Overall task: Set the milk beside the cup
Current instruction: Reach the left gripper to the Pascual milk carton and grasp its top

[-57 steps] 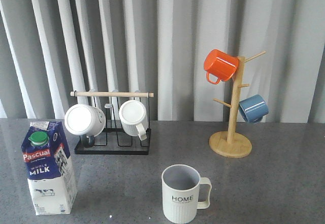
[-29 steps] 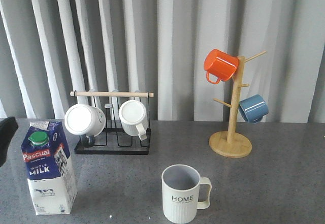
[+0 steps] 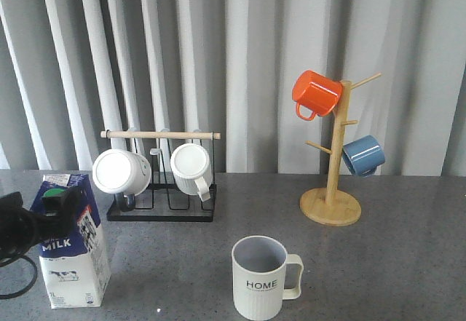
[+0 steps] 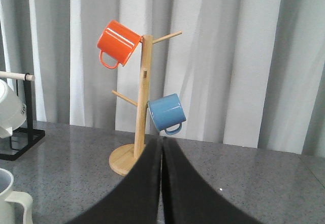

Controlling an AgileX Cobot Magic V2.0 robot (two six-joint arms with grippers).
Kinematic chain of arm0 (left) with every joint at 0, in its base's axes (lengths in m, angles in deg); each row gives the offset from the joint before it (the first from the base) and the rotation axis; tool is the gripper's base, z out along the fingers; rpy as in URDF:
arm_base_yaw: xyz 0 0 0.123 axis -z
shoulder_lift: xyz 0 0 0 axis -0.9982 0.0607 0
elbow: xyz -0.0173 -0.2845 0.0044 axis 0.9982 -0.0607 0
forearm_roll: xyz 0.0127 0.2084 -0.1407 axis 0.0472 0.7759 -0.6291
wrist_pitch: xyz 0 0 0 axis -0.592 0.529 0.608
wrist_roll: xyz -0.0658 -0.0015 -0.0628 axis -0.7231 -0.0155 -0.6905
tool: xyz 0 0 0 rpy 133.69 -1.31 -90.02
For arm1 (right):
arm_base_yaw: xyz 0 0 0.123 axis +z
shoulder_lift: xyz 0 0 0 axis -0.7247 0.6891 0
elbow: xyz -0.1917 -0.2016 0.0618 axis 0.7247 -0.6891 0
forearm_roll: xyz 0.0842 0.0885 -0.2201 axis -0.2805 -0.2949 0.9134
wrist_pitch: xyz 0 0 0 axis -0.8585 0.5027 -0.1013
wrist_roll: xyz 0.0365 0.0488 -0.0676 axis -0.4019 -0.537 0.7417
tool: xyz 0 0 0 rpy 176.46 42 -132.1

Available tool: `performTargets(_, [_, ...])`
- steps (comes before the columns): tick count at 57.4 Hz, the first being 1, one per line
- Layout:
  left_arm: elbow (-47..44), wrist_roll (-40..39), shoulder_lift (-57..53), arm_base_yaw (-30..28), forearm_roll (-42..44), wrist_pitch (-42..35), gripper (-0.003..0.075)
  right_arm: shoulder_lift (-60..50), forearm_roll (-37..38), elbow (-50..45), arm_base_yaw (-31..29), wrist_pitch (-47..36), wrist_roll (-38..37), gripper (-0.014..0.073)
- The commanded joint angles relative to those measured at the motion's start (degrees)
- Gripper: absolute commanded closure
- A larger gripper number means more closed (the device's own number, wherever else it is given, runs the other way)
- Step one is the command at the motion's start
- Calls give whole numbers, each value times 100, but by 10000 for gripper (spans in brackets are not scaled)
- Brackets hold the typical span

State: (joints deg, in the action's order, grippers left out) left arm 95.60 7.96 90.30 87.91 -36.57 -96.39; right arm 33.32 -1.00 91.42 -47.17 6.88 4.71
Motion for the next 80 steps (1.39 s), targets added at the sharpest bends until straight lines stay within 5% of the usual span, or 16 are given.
performTargets(1, [202, -70, 20, 107, -37, -628, 3, -6, 0, 154, -25, -389, 58, 603])
performTargets(24, [198, -74, 714, 210, -111, -676, 36, -6, 0, 154, -25, -389, 58, 603])
performTargets(56, [198, 113, 728, 210, -255, -809, 530, -6, 0, 154, -25, -389, 58, 603])
performTargets(80, [198, 104, 716, 188, -295, -966, 616, -6, 0, 154, -25, -389, 58, 603])
